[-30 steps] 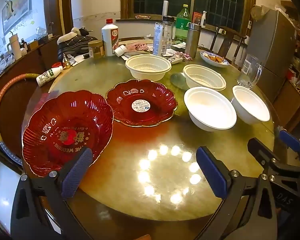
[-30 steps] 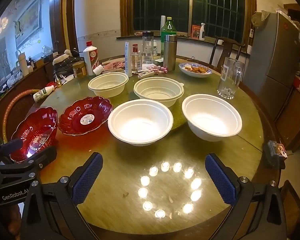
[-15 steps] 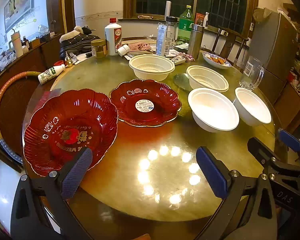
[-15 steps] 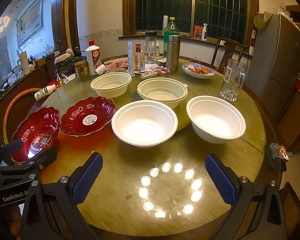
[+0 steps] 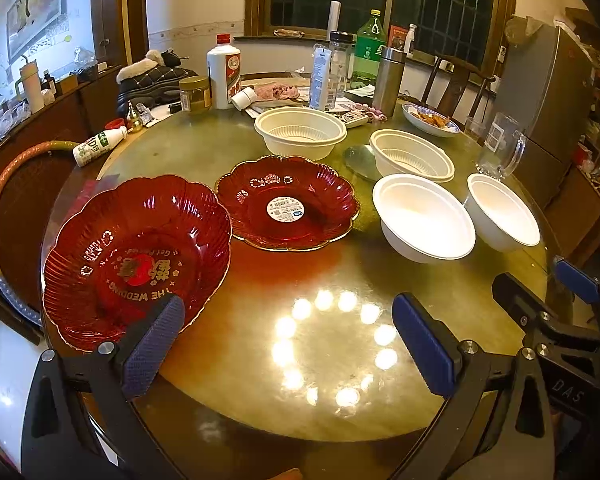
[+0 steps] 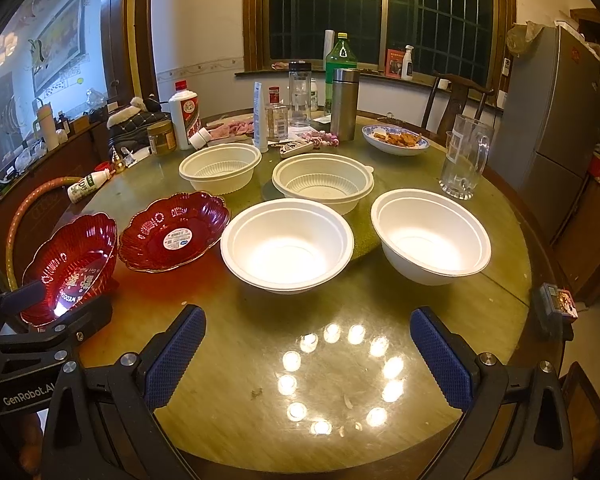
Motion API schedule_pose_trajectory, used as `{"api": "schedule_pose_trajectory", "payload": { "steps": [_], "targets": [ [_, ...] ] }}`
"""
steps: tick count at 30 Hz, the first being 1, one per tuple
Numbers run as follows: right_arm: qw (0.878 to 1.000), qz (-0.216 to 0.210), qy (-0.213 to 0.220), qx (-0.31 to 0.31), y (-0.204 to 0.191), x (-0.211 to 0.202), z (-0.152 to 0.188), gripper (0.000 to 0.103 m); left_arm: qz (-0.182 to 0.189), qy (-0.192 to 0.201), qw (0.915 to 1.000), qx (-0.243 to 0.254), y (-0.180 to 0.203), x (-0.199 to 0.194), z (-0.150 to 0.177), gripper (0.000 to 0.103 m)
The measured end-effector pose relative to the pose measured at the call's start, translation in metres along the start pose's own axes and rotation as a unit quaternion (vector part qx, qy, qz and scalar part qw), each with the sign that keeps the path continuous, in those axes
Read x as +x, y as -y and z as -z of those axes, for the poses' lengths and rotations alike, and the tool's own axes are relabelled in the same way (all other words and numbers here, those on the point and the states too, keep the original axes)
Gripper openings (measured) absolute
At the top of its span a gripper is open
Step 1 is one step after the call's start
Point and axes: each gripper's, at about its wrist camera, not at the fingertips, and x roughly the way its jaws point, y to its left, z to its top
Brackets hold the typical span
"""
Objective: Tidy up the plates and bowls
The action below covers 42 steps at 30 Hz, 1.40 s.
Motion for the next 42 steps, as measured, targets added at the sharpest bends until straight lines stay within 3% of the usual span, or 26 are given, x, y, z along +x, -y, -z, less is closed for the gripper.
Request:
{"api": "schedule_pose_trajectory", "payload": {
  "steps": [42],
  "targets": [
    [1.0, -0.002, -0.001, 0.002, 0.0024, 0.0013, 0.0008, 0.103, 0.002, -0.001, 1.0, -0.001, -0.0001, -0.0009, 0.0012, 0.103]
  ]
}}
